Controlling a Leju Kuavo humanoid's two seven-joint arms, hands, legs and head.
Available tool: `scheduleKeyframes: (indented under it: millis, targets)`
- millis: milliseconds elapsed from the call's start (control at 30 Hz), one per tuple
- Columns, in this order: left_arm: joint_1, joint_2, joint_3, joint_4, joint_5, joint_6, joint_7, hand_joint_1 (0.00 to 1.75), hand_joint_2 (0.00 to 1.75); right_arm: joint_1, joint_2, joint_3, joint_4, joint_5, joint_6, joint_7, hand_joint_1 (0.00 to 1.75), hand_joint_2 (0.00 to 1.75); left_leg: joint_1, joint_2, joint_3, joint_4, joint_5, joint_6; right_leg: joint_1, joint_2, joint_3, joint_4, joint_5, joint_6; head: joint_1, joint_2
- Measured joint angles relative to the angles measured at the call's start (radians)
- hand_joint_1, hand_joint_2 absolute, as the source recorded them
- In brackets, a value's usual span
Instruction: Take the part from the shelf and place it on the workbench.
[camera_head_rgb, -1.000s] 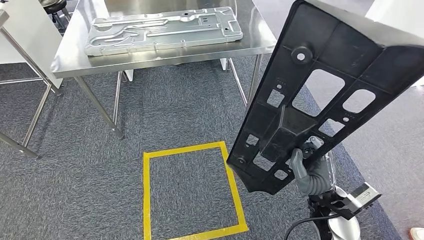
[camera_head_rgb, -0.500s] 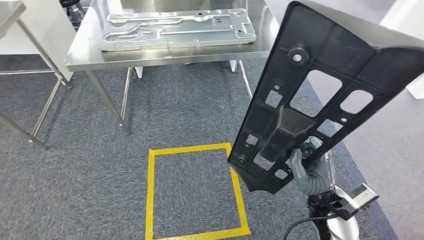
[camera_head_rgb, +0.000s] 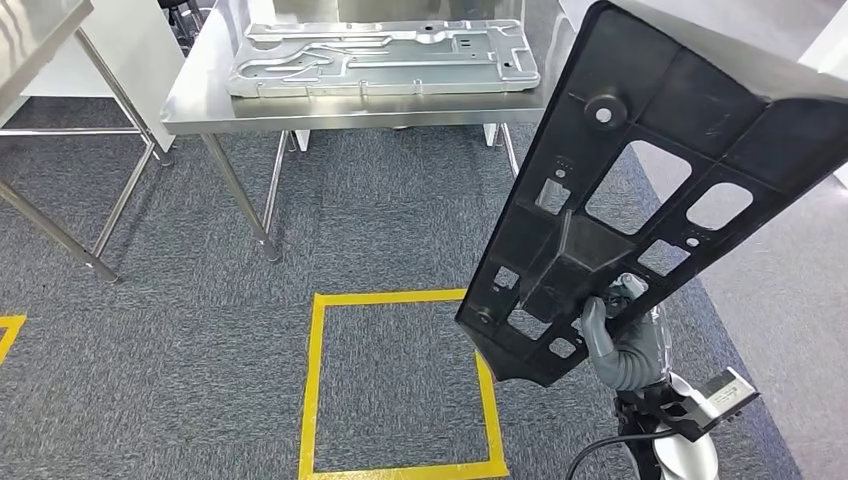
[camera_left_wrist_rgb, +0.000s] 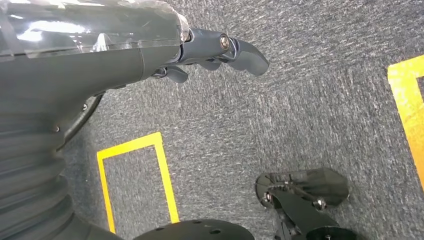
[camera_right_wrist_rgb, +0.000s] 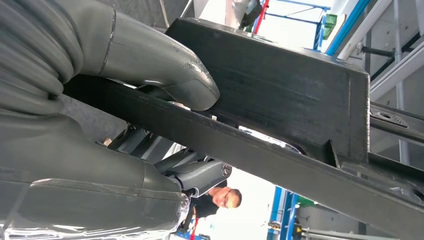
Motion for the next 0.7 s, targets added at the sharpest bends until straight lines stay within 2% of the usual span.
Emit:
scheduleKeyframes:
  millis: [67,167,200,233,267,333,367,400,500,567,600,667,700]
  targets:
    - [-0.001,0.001,0.0,0.0,0.001,0.0,0.0,0.0,1.75,-0.001,0.0,0.0,0.0,0.0,0.0,0.0,1.75,1.75,0.001,0.003,-0.017,0.046,-0.032,-0.011,-0.005,-0.003,0.005,-0.007,0.002,-0.012,0.0,0.0]
    - [-0.007,0.001,0.001,0.0,0.004,-0.001,-0.002,0.0,1.75,-0.001,0.001,0.0,0.0,0.0,0.001,0.0,1.75,1.75,0.006,0.007,-0.106,0.238,-0.126,-0.022,-0.004,-0.01,0.006,-0.008,0.001,-0.019,0.0,0.0]
    - [-0.009,0.001,0.001,0.0,0.004,-0.001,-0.002,0.0,1.75,-0.001,0.001,0.0,0.0,0.0,0.001,0.001,1.75,1.75,0.007,0.008,-0.127,0.283,-0.137,-0.024,-0.004,-0.011,0.006,-0.008,0.0,-0.02,0.0,0.0]
    - [-0.01,0.001,0.001,0.0,0.003,-0.002,-0.002,0.0,1.75,-0.001,0.001,0.0,0.0,0.0,0.001,0.001,1.75,1.75,0.008,0.008,-0.129,0.289,-0.127,-0.025,-0.004,-0.012,0.007,-0.007,0.0,-0.019,0.0,0.0]
    - [-0.009,0.001,0.001,0.0,0.003,-0.003,-0.002,0.0,1.75,-0.001,0.001,0.0,0.0,0.0,0.001,0.001,1.75,1.75,0.008,0.009,-0.111,0.252,-0.099,-0.024,-0.004,-0.012,0.009,-0.007,-0.001,-0.018,0.0,0.0]
    - [-0.005,0.003,0.001,0.0,0.003,-0.003,-0.002,0.0,1.75,-0.001,0.001,0.0,0.0,0.0,0.001,0.002,1.75,1.75,0.008,0.01,-0.041,0.105,-0.03,-0.017,-0.002,-0.011,0.013,-0.006,-0.004,-0.013,0.0,0.0]
    - [-0.004,0.003,0.001,0.0,0.003,-0.003,-0.003,0.0,1.75,-0.002,0.001,0.0,0.0,0.0,0.001,0.002,1.75,1.75,0.006,0.011,-0.014,0.045,-0.01,-0.011,0.0,-0.01,0.013,-0.004,-0.005,-0.009,0.0,0.0]
    - [-0.004,0.004,0.001,0.0,0.003,-0.003,-0.005,0.0,1.75,-0.003,0.001,0.0,0.0,0.0,0.001,0.002,1.75,1.75,0.004,0.011,0.002,0.009,-0.002,-0.006,0.001,-0.011,0.013,-0.003,-0.006,-0.004,0.0,0.0]
    - [-0.001,0.003,0.001,0.0,0.003,-0.003,-0.009,0.0,1.75,-0.005,0.001,0.001,0.0,0.001,0.002,0.003,1.75,1.75,0.003,0.01,0.005,-0.005,0.0,0.012,0.0,-0.011,0.011,-0.003,-0.006,0.014,0.0,0.0]
    - [-0.001,0.003,0.001,0.0,0.003,-0.003,-0.011,0.0,1.75,-0.006,0.001,0.002,-0.001,0.001,0.0,0.003,1.75,1.75,0.006,0.009,0.01,-0.013,0.005,0.025,-0.002,-0.009,-0.003,0.034,-0.03,0.025,0.0,0.0]
    - [-0.002,0.003,0.001,0.0,0.002,-0.003,-0.012,0.0,1.75,-0.006,0.001,0.002,-0.002,0.002,-0.002,0.003,1.75,1.75,0.008,0.01,0.012,-0.016,0.007,0.03,-0.004,-0.007,-0.027,0.084,-0.057,0.029,0.0,0.0]
    - [-0.002,0.003,0.001,0.0,0.0,-0.003,-0.013,0.0,1.75,-0.005,0.001,0.002,-0.002,0.002,-0.007,0.003,1.75,1.75,0.006,0.009,0.012,-0.016,0.005,0.034,-0.005,-0.005,-0.098,0.221,-0.115,0.036,0.0,0.0]
    - [-0.002,0.003,0.001,0.0,-0.002,-0.003,-0.013,0.0,1.75,-0.002,0.001,0.002,-0.002,0.003,-0.01,0.003,1.75,1.75,0.005,0.009,0.013,-0.016,0.002,0.035,-0.006,-0.004,-0.128,0.273,-0.128,0.038,0.0,0.0]
